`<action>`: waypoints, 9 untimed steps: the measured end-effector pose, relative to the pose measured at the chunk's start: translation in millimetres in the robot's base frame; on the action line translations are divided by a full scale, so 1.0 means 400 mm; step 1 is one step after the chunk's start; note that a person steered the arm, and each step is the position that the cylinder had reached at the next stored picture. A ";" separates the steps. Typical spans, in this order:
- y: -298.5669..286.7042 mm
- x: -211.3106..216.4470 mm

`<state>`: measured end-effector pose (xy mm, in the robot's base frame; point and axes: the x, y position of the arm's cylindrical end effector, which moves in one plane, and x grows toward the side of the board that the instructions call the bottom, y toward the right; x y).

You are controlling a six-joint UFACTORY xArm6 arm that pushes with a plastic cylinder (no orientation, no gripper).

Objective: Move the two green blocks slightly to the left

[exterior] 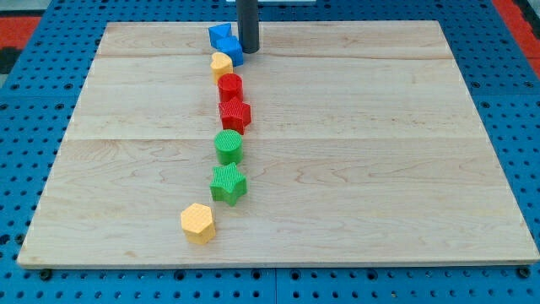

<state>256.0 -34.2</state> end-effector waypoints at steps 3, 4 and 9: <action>-0.039 0.000; -0.045 0.004; 0.049 0.425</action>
<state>426.0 -14.5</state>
